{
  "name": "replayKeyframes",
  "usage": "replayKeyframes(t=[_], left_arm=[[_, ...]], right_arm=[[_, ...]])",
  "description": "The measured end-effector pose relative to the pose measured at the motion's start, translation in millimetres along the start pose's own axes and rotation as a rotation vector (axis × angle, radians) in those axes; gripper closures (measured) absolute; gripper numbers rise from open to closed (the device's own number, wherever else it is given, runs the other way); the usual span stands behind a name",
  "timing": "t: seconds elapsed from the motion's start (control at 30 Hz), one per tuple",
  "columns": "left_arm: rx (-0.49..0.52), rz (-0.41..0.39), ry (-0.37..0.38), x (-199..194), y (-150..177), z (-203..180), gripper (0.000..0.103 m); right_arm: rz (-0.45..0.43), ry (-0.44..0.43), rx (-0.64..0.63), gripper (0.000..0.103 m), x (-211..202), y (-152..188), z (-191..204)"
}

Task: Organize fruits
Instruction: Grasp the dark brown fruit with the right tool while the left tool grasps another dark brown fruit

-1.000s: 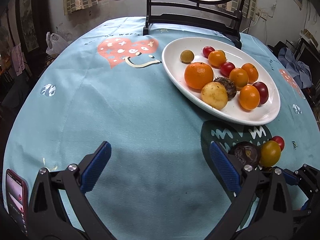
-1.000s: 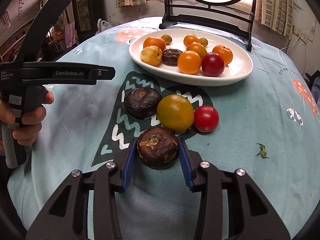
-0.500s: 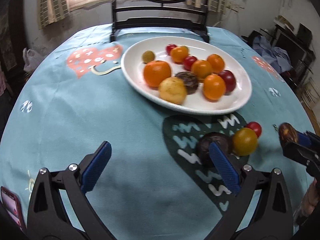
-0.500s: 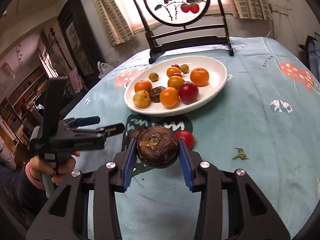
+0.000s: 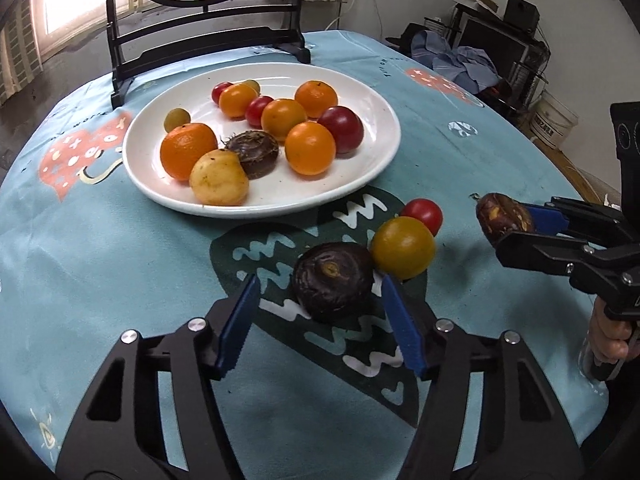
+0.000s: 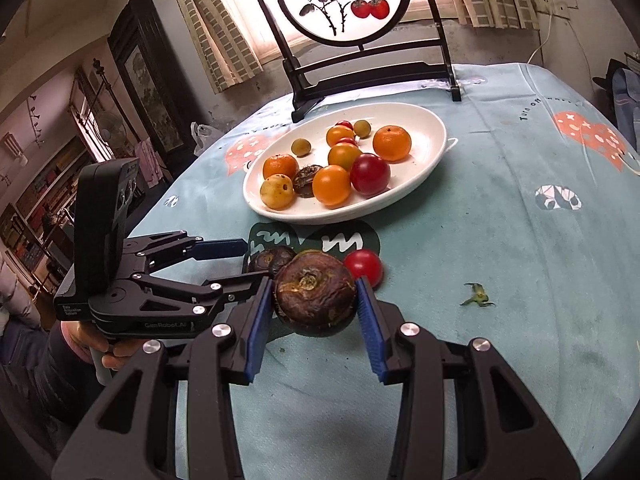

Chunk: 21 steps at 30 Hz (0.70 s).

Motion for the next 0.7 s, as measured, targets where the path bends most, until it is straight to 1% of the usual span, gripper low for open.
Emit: replayKeyframes(t=[0.03, 0.23, 0.47, 0.57, 0.63, 0.7], left_arm=[[0.011, 0.005, 0.004, 1, 0, -1, 0.041], [0.042, 0.046, 0.010, 17, 2, -1, 0.042], [0.077, 0.041, -0.020, 22, 1, -5, 0.042], [0.098, 0.036, -0.043, 23, 1, -7, 0.045], [0.100, 0.032, -0.045, 22, 1, -9, 0.052], [0.102, 0.029, -0.047, 21, 1, -10, 0.056]], right_arm=[[-0.001, -0.001, 0.000, 0.061, 0, 0, 0], [0.002, 0.000, -0.003, 0.061, -1, 1, 0], [0.004, 0.007, -0.011, 0.061, 0, 2, 1], [0.003, 0.017, -0.018, 0.061, 0, 1, 0], [0.001, 0.020, -0.020, 0.061, 0, 1, 1], [-0.002, 0.023, -0.023, 0.061, -1, 1, 0]])
Point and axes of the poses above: each gripper's, at about its wrist camera, not at the fingertips, and x roughly the way its jaws point, z to its left, y to its underside, the point moved 6 cm from there along x, roughly the way its jaws point, and after that the axes turned 8 degrees about -z, right-handed, at the moved point
